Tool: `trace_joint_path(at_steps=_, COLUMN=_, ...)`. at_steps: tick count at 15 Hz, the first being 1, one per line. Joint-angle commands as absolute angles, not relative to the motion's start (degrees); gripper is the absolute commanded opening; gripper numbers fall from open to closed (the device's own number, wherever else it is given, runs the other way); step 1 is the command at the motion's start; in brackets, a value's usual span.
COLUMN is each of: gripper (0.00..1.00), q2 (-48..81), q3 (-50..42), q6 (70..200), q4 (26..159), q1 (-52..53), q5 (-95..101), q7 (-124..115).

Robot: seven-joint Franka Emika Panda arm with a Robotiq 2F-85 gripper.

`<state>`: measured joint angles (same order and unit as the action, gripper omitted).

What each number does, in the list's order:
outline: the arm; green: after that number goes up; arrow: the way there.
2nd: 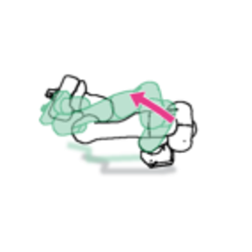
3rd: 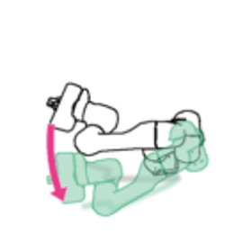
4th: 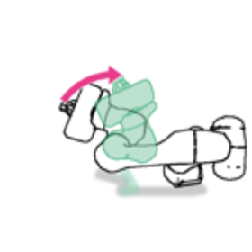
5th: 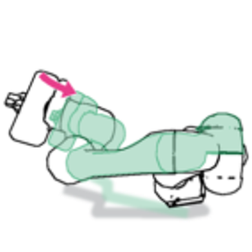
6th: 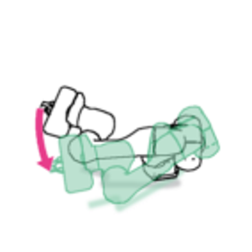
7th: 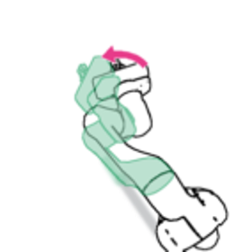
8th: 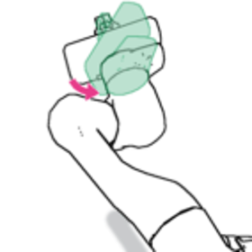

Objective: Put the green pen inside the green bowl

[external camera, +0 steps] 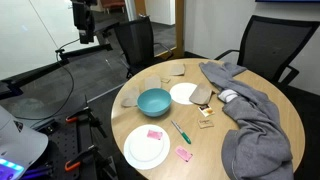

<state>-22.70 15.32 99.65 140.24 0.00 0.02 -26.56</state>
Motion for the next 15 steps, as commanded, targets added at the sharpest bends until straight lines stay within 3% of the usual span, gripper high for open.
trace_joint_path(at_steps=1, gripper=1.00, q2=-22.52, q3=13.94, q6=99.52, q4=140.13, q1=1.48, q5=0.48, q7=-27.01)
trace_joint_path(at_steps=15, gripper=1.00, q2=-21.56, q3=7.46, q6=105.46, q4=138.73, q1=-3.19, q5=-1.75, q7=-34.92)
